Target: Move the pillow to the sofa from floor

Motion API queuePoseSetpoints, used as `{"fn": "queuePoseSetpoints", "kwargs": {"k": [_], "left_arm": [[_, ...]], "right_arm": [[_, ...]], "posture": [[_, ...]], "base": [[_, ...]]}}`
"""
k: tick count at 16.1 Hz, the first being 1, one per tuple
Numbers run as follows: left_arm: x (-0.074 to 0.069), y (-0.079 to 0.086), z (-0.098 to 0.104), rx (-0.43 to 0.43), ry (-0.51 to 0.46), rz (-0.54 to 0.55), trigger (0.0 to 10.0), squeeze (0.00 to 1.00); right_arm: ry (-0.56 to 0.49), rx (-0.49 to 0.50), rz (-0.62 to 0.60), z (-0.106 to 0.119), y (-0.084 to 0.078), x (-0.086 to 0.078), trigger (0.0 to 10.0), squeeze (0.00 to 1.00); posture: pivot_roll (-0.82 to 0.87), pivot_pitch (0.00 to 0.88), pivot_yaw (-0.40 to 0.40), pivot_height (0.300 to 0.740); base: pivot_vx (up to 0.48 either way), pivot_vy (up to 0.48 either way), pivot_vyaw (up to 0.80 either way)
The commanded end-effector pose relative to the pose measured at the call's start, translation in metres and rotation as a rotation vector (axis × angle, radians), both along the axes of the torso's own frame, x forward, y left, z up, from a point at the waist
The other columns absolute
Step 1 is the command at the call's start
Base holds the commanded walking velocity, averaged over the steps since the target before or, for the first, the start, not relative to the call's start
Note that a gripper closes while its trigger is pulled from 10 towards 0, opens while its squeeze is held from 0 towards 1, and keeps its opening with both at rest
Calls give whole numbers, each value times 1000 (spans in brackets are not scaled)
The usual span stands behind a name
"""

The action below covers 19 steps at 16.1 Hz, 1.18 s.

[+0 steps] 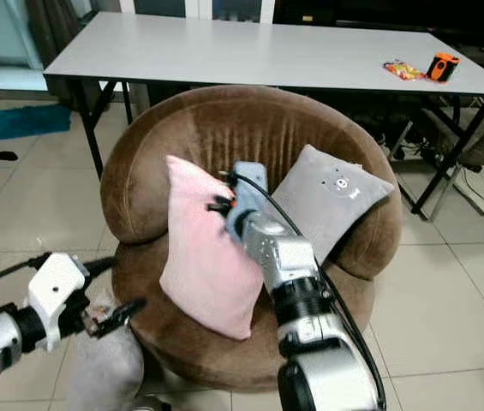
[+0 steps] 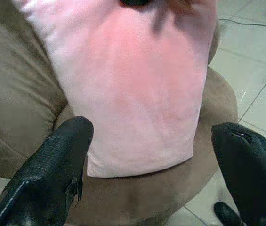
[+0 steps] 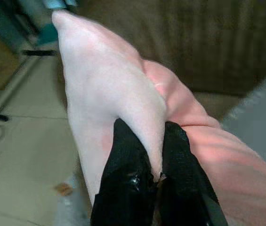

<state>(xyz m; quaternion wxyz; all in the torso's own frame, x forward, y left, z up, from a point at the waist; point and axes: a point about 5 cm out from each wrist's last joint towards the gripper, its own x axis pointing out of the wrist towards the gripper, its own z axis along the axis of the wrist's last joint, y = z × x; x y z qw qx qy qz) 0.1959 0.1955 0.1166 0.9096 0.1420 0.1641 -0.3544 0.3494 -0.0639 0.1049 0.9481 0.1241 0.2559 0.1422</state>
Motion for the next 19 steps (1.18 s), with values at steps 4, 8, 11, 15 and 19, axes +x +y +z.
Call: {"fn": "queuePoseSetpoints", "kwargs": {"k": [4, 8, 11, 15, 19], "left_arm": [[1, 1, 8, 7, -13, -26, 10000, 0], [5, 1, 9, 9, -25, -30, 10000, 0], [5, -2, 8, -2, -36, -17, 10000, 0], [8, -9, 6, -26, -103, 86, 10000, 0], [23, -3, 15, -32, -279, 350, 10000, 0]], "right_arm": [[-4, -164, -287, -6, -50, 21, 10000, 0], [-51, -240, -418, -2, -88, 29, 10000, 1000], [-79, -154, -372, 0, -97, 32, 10000, 1000], [-183, -202, -442, 13, -119, 36, 10000, 0], [-375, -262, -274, 36, -116, 37, 10000, 0]], "posture": [[103, 0, -44, 740], [99, 0, -41, 740], [100, 0, -50, 740], [107, 0, -69, 740], [120, 0, -97, 740]], "base": [[0, 0, 0], [0, 0, 0], [0, 0, 0], [0, 0, 0], [0, 0, 0]]}}
